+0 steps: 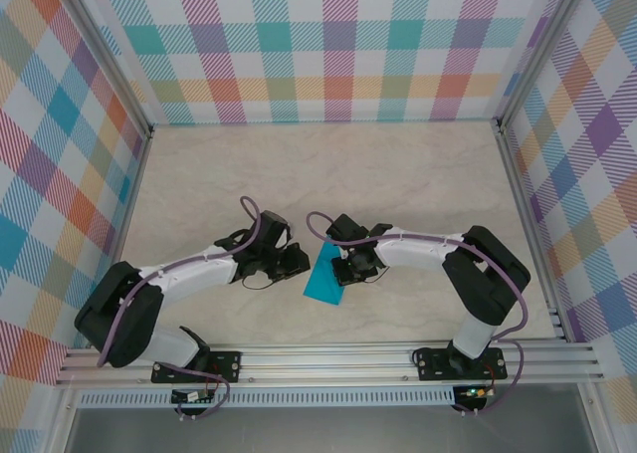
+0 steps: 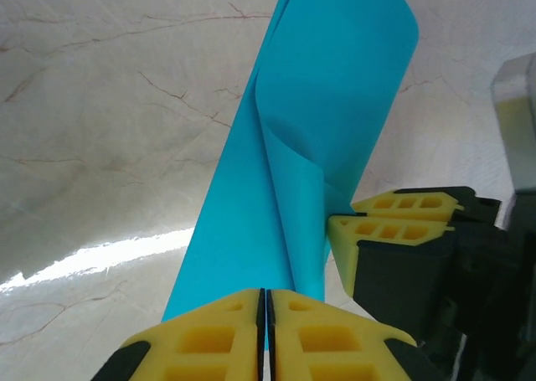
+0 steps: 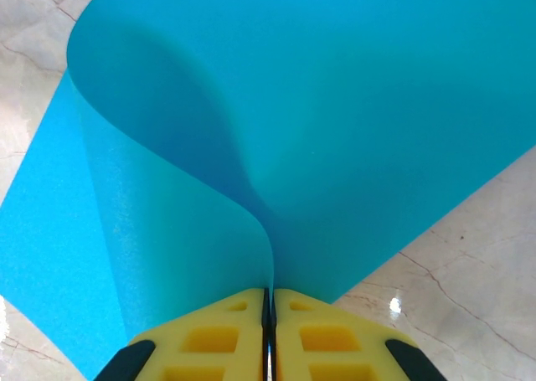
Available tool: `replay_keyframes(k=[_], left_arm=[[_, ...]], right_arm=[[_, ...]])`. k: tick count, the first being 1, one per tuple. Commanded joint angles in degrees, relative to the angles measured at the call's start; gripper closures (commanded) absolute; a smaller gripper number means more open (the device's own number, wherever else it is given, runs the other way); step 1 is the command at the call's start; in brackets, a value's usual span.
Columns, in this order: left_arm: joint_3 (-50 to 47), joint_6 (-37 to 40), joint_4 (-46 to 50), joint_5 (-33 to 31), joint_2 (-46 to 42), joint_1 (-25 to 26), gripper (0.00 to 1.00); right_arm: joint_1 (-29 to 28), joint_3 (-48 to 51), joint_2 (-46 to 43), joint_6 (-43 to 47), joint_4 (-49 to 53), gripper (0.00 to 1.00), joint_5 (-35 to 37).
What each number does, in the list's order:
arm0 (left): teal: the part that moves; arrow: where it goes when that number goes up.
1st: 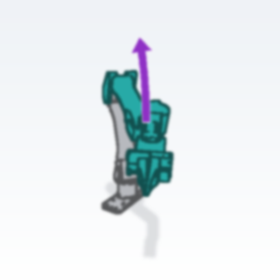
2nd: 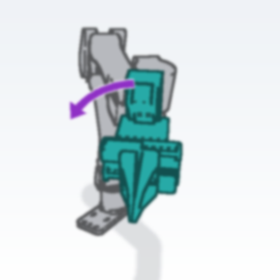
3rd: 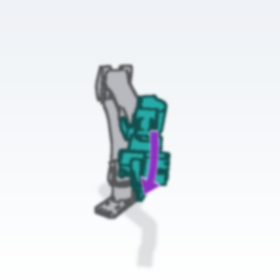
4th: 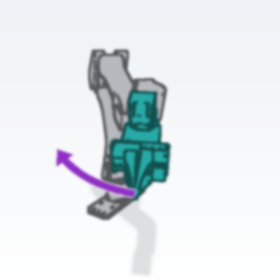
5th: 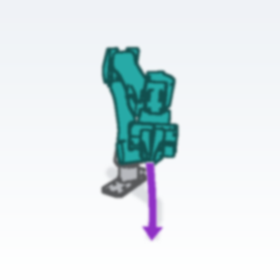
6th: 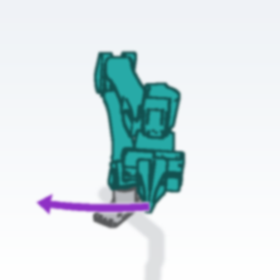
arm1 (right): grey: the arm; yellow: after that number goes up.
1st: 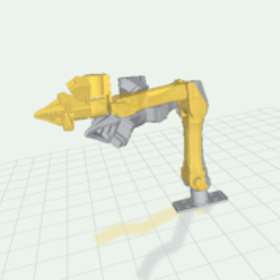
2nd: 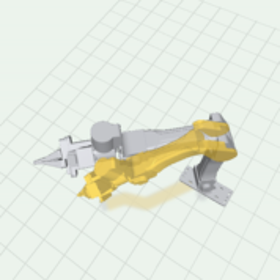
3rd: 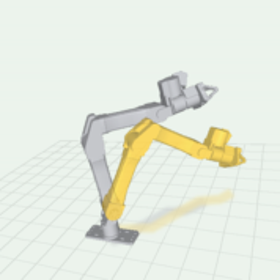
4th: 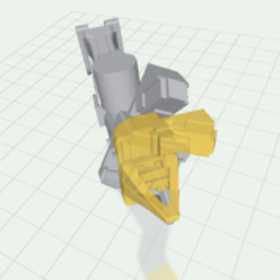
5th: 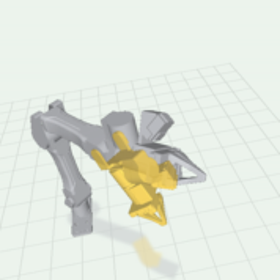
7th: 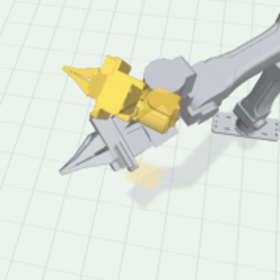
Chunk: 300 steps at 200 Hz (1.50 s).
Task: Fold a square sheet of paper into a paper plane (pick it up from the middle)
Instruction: Fold the triangle a second time at the center of the table.
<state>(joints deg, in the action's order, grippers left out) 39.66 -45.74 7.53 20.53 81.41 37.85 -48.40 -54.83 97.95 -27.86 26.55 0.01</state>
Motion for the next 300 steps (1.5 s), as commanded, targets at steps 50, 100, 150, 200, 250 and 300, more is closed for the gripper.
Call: replay_keyframes(k=[50, 100, 150, 200, 250, 300], left_arm=[[2.8, -4.9, -11.9, 0.7, 8.3, 3.5, 0.96], [3.6, -4.8, -13.7, 1.4, 10.5, 4.4, 0.95], [4.8, -3.6, -12.3, 1.4, 12.8, 5.3, 0.94], [4.7, -3.0, -11.7, 0.6, 13.9, 5.3, 0.95], [4.3, -2.8, -12.4, 0.2, 15.3, 5.3, 0.96], [3.0, -3.4, -14.6, -0.2, 16.9, 5.3, 0.96]], right_arm=[[0.3, 2.2, 0.1, -1.4, -1.4, 0.90, 0.9], [0.3, 2.9, 0.1, -1.6, -2.0, 0.90, 0.9], [0.3, 2.9, 0.2, -1.6, -2.1, 0.90, 1.1], [0.3, 2.6, 0.4, -1.5, -2.2, 0.90, 1.1], [0.2, 3.0, 0.7, -1.7, -2.4, 0.90, 1.0], [0.3, 2.7, 1.7, -2.3, -2.9, 0.89, 0.5]])
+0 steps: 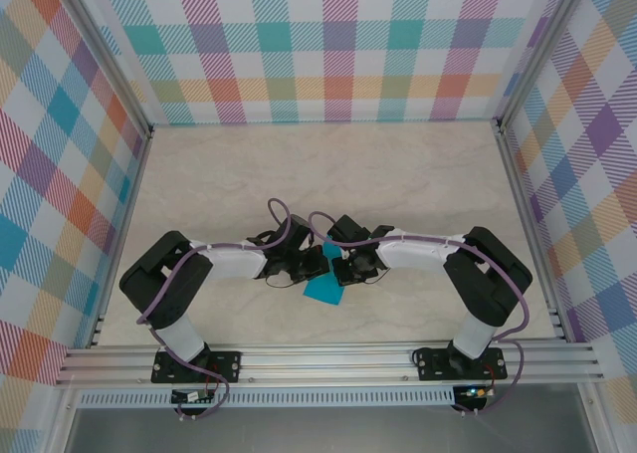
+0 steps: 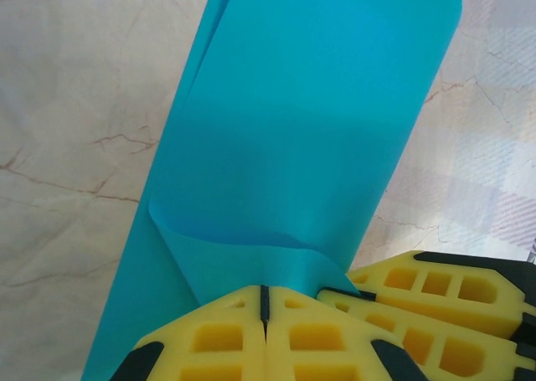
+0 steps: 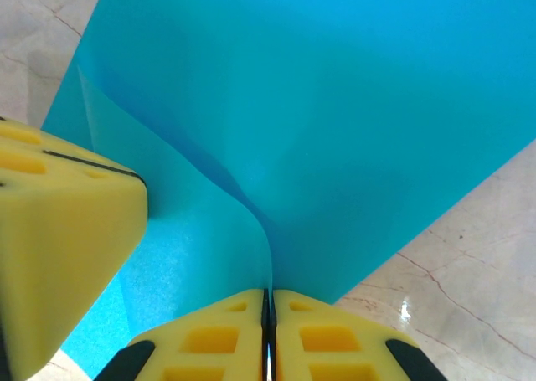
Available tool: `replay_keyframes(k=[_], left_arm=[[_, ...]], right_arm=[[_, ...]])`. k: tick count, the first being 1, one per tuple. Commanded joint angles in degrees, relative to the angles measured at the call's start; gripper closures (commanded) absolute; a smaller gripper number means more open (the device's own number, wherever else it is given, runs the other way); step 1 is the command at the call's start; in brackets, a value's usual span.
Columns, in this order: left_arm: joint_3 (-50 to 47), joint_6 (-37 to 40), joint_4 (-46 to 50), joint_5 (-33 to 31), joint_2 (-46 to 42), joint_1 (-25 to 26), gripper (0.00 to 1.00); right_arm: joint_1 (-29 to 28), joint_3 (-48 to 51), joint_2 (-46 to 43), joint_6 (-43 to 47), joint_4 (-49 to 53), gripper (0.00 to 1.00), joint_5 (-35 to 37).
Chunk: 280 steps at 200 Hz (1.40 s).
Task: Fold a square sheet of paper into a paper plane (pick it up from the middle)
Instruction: Fold the triangle a second time at the center of the table.
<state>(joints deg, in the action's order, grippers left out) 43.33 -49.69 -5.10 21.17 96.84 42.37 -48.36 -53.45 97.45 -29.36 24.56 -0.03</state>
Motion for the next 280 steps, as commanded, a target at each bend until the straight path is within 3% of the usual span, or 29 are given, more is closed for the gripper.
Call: replay_keyframes(k=[1, 60, 130, 148, 175, 195, 280], left_arm=[[-0.7, 0.6, -2.0, -0.8, 1.6, 0.8, 0.96], [-2.6, 0.1, -2.7, -0.4, 2.8, 0.9, 0.97], [-2.4, 0.8, -2.2, -0.1, 3.1, 0.9, 0.97], [-2.3, 1.2, -1.8, -0.1, 3.1, 1.0, 0.97], [-1.9, 1.5, -1.4, -0.1, 3.3, 1.0, 0.98], [-1.7, 1.5, -1.3, 0.0, 3.4, 1.0, 0.98], [-2.2, 1.8, -1.2, 0.6, 2.9, 1.0, 0.99]], right_arm=[[0.2, 1.4, 2.2, -0.8, -1.0, 0.89, 0.5], [0.3, 0.6, 1.6, -0.8, 0.1, 0.86, 1.4], [0.3, 1.1, -11.7, -3.4, 2.8, 0.65, 0.0], [0.2, 3.7, -15.0, -5.8, 0.5, 0.65, -3.1], [0.2, 8.9, -17.1, -10.6, -9.2, 0.80, -13.9], [0.2, 11.5, -16.3, -14.4, -13.9, 0.85, -17.5], [0.2, 10.3, -9.5, -18.6, -16.6, 0.84, -20.0]])
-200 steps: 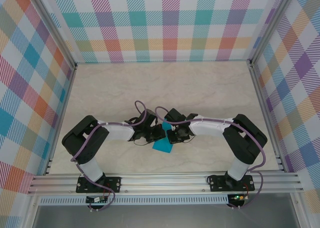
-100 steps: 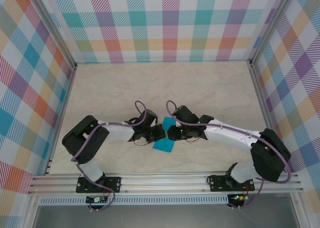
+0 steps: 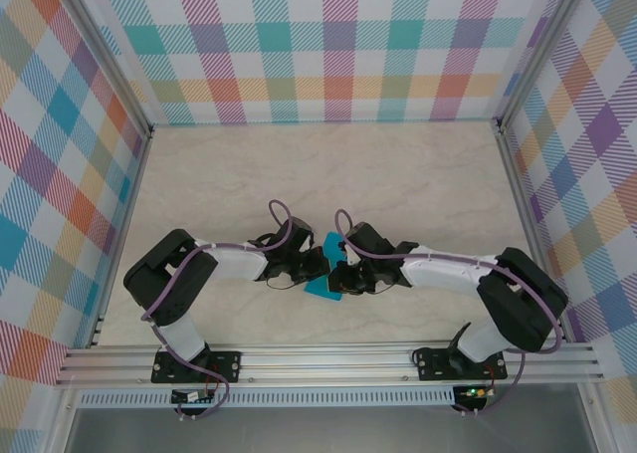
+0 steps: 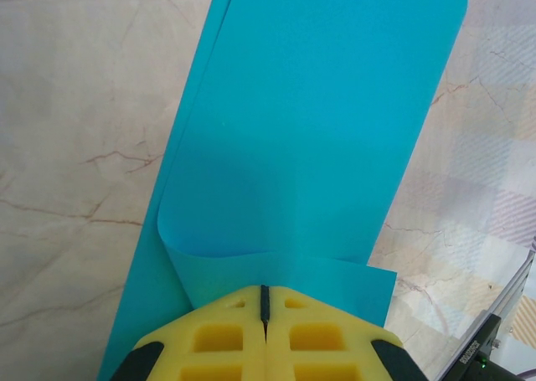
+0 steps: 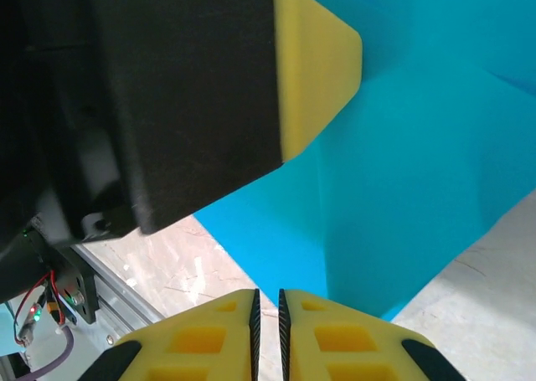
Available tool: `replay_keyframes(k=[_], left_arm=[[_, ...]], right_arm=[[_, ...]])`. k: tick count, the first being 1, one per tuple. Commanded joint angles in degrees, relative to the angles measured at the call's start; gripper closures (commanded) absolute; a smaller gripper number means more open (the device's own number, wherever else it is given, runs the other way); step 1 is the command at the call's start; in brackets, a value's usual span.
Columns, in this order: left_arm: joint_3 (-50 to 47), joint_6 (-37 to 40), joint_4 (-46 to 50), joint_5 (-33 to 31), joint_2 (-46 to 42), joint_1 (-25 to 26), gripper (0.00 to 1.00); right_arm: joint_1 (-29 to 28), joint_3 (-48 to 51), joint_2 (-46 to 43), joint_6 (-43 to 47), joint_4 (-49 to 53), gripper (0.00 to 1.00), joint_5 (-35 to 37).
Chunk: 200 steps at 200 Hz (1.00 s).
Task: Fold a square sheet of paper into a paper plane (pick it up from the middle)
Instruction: Fold the triangle a second time at the center of the table.
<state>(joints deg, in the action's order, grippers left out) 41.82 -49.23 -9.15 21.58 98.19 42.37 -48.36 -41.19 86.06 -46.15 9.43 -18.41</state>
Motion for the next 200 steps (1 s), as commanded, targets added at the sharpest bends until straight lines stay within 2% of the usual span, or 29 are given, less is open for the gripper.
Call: replay_keyframes(k=[1, 60, 120, 200], left_arm=[[-0.8, 1.3, 2.8, 0.2, 1.4, 1.0, 0.99], [-0.3, 3.2, 4.5, 1.2, 0.7, 1.1, 0.98], [0.0, 3.3, 4.6, 1.3, 1.0, 1.1, 0.98], [0.0, 3.4, 4.8, 1.3, 1.5, 1.1, 0.98]], right_arm=[[0.2, -2.0, 2.0, -1.8, -1.5, 0.83, -1.5], [0.3, -2.7, 3.5, -2.4, 1.2, 0.82, -0.2], [0.3, 1.5, 4.7, -4.4, -0.6, 0.82, -1.7], [0.2, 4.0, 2.0, -5.2, -0.7, 0.81, -1.5]])
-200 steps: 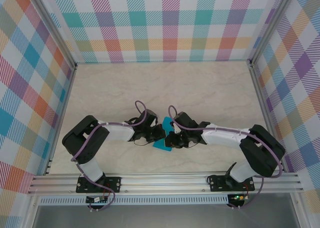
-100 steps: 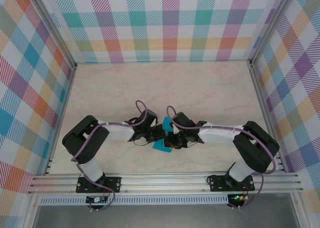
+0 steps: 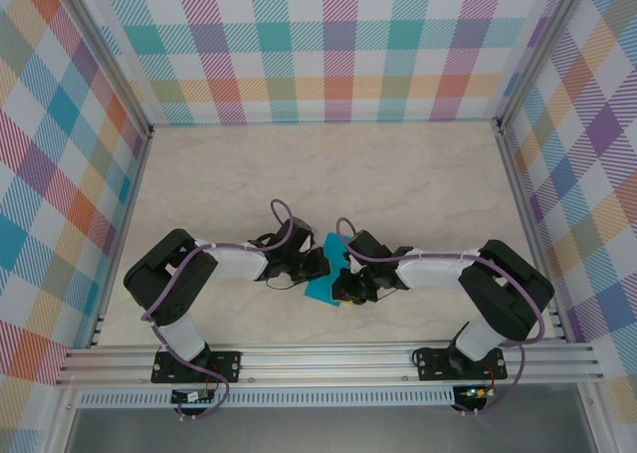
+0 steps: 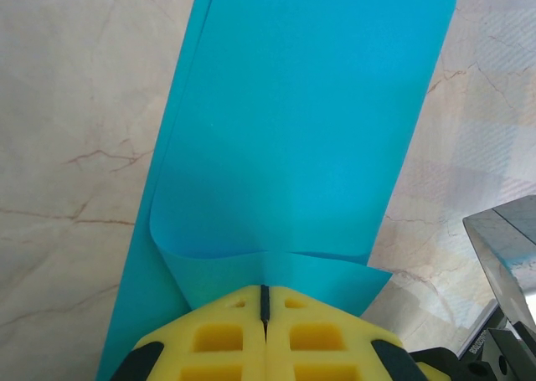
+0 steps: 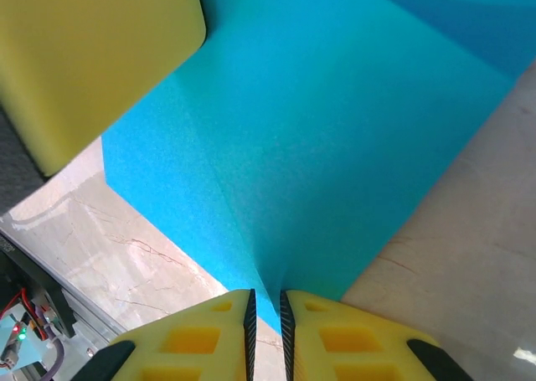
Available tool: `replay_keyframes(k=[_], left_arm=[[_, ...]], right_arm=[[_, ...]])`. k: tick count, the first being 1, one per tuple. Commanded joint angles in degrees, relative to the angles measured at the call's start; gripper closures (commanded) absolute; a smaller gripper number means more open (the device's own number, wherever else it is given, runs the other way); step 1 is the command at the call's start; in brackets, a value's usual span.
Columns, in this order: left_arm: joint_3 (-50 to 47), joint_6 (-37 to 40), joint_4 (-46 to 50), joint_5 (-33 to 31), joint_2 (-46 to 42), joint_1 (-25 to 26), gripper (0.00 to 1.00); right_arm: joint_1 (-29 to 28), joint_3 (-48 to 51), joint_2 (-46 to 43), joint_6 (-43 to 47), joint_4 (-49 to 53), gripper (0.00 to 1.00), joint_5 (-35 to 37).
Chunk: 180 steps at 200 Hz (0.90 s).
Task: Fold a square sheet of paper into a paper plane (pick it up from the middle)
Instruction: Fold the triangle a second time at the center of the table.
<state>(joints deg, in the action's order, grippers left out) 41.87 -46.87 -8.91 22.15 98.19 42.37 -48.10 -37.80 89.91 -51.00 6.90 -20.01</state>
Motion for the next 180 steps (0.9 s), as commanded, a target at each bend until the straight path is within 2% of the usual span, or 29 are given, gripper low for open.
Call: replay_keyframes(k=[1, 42, 65, 109, 139, 180], left_arm=[[-0.1, 1.1, 4.5, 0.7, 1.5, 1.1, 0.98], [-0.1, 1.0, 4.7, 0.6, 1.2, 1.1, 0.99], [-0.2, 1.1, 4.6, 0.5, 1.3, 1.1, 0.99], [-0.3, 0.9, 4.6, 0.6, 1.1, 1.2, 0.98], [-0.3, 1.0, 4.8, 0.6, 1.0, 1.2, 0.99], [-0.6, 1.0, 5.0, 0.3, 0.8, 1.2, 0.99]], right_arm=[[0.0, 0.6, -2.0, -0.3, 2.0, 0.81, 0.1], [0.0, -1.5, -6.8, 0.7, 3.3, 0.82, 0.4], [0.0, -1.8, -5.2, -0.1, 0.3, 0.83, -1.8], [0.0, -3.0, 0.1, -1.2, -1.4, 0.82, -1.2], [0.0, 0.5, 2.7, -2.3, -3.0, 0.85, -2.9], [-0.1, 5.9, -0.6, -3.1, -4.1, 0.84, -4.2]])
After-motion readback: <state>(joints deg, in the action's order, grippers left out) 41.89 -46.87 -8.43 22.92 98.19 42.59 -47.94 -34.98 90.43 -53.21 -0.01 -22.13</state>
